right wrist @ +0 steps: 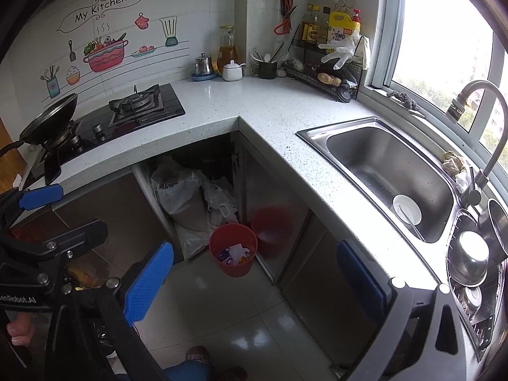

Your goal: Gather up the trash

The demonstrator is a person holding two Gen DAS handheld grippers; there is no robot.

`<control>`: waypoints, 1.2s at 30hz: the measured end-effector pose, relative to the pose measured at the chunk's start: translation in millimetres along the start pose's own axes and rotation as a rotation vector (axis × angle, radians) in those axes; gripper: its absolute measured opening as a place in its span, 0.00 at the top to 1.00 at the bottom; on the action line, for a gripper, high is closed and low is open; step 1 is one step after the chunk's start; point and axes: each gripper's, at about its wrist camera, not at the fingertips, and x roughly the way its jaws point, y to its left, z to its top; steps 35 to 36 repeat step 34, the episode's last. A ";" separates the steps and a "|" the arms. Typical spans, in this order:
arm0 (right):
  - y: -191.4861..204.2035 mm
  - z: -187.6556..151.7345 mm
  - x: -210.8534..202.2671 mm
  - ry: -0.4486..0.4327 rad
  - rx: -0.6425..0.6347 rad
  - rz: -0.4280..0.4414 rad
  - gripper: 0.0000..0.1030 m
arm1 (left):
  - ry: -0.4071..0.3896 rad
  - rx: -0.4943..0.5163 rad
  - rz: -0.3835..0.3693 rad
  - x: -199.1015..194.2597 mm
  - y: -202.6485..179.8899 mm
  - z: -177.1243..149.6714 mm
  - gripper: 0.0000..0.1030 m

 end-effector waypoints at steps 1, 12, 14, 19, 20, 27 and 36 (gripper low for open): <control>-0.3 -0.2 -0.1 0.001 0.001 0.003 0.01 | -0.002 -0.001 0.001 -0.5 0.4 -0.4 0.00; -3.3 1.5 -3.3 0.003 -0.016 -0.006 0.01 | 0.005 -0.002 0.009 0.1 4.8 2.8 0.00; -3.8 1.3 -4.3 0.002 -0.014 -0.001 0.01 | 0.006 -0.003 0.010 -0.7 4.3 2.5 0.00; -1.6 0.3 -4.6 0.004 -0.007 0.001 0.01 | 0.011 -0.008 0.018 -0.8 4.8 0.9 0.00; -1.8 0.0 -4.7 0.003 -0.006 -0.001 0.01 | 0.006 -0.009 0.019 -1.2 4.6 0.1 0.00; 2.1 -1.7 -5.7 0.006 0.002 0.001 0.01 | 0.009 -0.004 0.022 -0.1 2.8 -2.0 0.00; 4.6 0.6 -6.4 -0.002 0.001 -0.001 0.01 | 0.004 -0.006 0.020 0.3 5.2 0.5 0.00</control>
